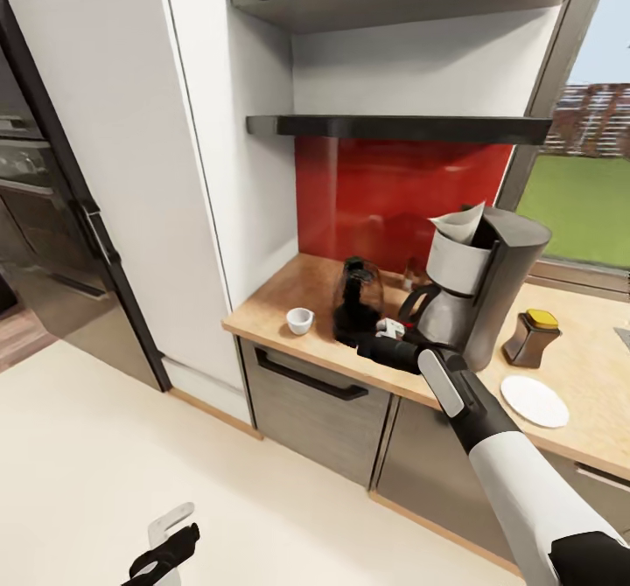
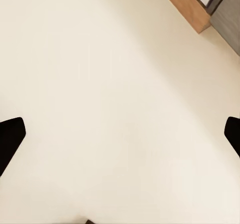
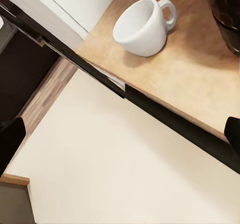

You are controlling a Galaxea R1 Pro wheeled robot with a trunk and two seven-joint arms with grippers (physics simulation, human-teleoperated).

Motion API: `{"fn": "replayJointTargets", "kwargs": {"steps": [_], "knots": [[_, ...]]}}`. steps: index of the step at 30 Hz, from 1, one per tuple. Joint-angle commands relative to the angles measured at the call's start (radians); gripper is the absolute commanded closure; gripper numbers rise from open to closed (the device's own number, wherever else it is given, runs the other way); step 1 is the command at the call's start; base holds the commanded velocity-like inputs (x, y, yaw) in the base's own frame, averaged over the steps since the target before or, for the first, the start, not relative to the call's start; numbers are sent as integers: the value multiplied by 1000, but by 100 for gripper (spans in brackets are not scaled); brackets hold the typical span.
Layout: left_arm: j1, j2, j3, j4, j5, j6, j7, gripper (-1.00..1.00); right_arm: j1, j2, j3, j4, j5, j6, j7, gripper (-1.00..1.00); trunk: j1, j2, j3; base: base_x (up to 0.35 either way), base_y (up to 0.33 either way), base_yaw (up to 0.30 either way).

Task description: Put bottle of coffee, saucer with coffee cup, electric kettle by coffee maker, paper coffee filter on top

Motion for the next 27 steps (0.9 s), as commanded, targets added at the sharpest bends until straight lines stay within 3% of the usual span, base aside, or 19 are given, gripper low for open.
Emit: {"fn": "replayJointTargets", "kwargs": {"steps": [1, 11, 14, 16, 21, 27], "knots": [[0, 0, -4, 1, 10, -4, -1, -100, -1, 0, 1, 0, 0, 3, 1, -100, 1, -2, -2, 195, 314, -250], [4, 4, -4, 1, 10, -2, 5, -100, -1, 0, 2, 0, 0, 3, 1, -100, 1, -2, -2, 217, 290, -278], [31, 13, -4, 1, 10, 4, 27, -100, -1, 0, 2, 0, 0, 4, 1, -100, 1, -2, -2, 254, 251, -284], [44, 19, -5, 1, 10, 25, 31, -100, -1, 0, 2, 0, 0, 5, 1, -100, 1, -2, -2, 245, 236, -284], [71, 31, -5, 1, 10, 150, 33, -100, -1, 0, 2, 0, 0, 7, 1, -100, 1, -2, -2, 120, 111, -283], [89, 35, -6, 1, 10, 170, 32, -100, -1, 0, 1, 0, 0, 9, 1, -100, 1, -2, -2, 8, 146, -135]]}}
